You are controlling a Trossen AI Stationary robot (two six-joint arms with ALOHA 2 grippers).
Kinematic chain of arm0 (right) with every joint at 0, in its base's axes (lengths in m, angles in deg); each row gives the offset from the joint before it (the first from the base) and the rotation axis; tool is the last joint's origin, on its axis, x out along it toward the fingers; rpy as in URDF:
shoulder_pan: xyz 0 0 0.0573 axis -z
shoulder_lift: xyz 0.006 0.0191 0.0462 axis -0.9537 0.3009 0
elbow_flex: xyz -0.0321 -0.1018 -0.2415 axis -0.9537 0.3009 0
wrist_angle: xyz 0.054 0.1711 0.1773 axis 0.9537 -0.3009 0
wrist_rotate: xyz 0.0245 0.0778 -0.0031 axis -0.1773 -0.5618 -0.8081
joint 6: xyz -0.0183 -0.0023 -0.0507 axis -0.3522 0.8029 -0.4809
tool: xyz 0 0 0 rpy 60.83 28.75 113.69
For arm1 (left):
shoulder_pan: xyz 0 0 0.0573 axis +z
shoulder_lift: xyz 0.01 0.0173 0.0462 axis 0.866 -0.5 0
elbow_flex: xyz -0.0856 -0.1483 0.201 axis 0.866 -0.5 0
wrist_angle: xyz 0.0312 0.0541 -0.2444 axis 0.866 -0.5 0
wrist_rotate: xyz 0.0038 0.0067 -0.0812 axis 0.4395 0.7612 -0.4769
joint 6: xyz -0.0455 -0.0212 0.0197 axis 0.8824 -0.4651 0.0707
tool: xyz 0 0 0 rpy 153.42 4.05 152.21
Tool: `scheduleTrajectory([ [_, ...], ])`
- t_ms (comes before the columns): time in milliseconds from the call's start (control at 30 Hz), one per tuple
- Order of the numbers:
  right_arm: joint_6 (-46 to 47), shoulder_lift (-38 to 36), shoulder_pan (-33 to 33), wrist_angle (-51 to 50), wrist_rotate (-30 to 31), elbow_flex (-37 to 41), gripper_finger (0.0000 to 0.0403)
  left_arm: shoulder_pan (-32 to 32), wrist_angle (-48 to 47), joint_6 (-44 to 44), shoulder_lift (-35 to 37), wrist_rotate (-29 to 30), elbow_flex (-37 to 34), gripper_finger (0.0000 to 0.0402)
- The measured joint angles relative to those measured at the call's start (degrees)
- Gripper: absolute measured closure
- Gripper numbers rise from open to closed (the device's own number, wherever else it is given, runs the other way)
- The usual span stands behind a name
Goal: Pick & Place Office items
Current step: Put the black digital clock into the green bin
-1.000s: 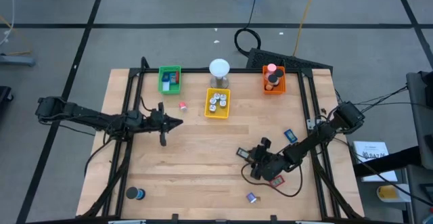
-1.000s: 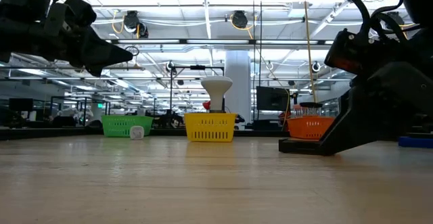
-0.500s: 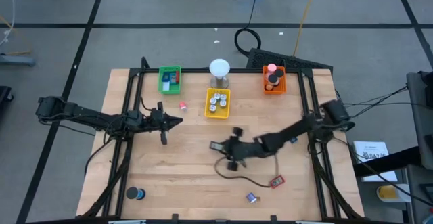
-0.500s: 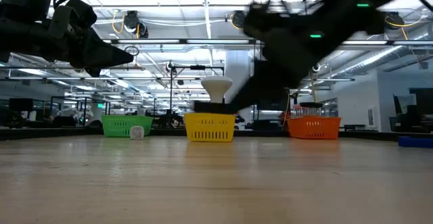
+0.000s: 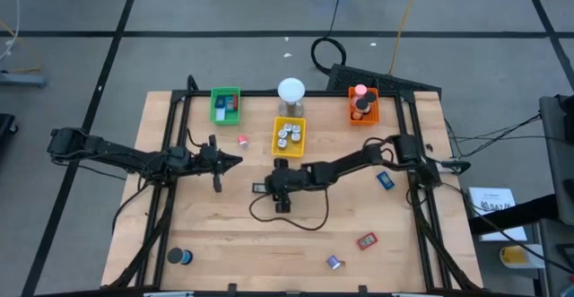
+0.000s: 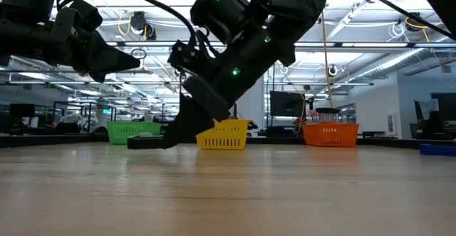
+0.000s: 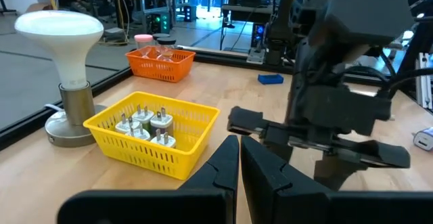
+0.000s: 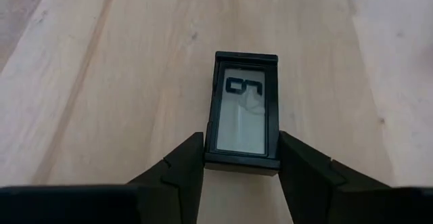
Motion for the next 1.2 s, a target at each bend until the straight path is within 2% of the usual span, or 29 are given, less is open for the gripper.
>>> scheduleTrajectory([
  [333,0.98,-0.32,0.32,0.12,0.12,0.51,0.0163,0.0,-0.87,3.49,0.0,-2.22,0.0,0.0385],
  [500,-0.38,-6.6,-0.47,-6.86,1.85,0.44,0.0151,-0.02,-3.39,6.43,0.02,-2.1,0.02,0.0385],
  [567,-1.56,-10.86,-0.99,-12.43,4.33,1.85,0.0167,-0.52,-4.53,6.39,-0.08,-1.86,0.02,0.0385],
  [633,-2.05,-14.84,-1.29,-12.82,6.1,5.42,0.0197,-1.37,-4.63,6.36,-1.1,-0.84,0.02,0.0385],
  [800,-0.52,-27.36,-0.3,-4.9,6.09,19.61,0.0299,-4.32,-6.29,6.41,-5.91,0.21,3.49,0.0385],
  [967,0.84,-40.02,0.84,4.74,6.09,33.53,0.039,-7.75,-14.28,6.72,-14.73,0.94,13.16,0.0385],
  [1033,1.14,-45.08,1.39,7.9,6.2,38.11,0.0395,-9.2,-18.7,7.19,-18.33,0.92,17.57,0.0385],
  [1200,3.22,-55.03,1.98,13.87,6.4,46.88,0.038,-11.91,-29.62,7.26,-26.86,0.83,27.45,0.0374],
])
